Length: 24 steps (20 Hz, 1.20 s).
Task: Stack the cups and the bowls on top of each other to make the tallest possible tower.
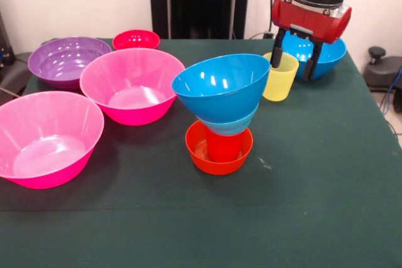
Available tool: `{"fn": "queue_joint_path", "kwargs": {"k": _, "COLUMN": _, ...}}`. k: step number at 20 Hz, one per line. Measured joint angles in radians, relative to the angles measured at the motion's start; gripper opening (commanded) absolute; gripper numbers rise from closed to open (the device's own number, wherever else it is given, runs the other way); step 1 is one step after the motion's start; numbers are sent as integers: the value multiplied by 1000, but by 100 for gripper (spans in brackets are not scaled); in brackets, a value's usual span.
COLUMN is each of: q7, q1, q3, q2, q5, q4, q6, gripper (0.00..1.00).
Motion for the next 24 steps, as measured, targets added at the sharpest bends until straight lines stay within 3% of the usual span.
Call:
{"fn": "queue_joint_path", "kwargs": {"k": 9, "q7": 0, "q1": -7, "q3": 5, "q2": -1, "q5": -1, "q4": 2, "q6": -1, "gripper": 100}}
{"fn": "queue_joint_path", "kwargs": {"k": 24, "q7": 0, "q1": -21, "q3": -18, "q2": -51, "q5": -83, "q4": -58, "q6": -8, "gripper": 100}}
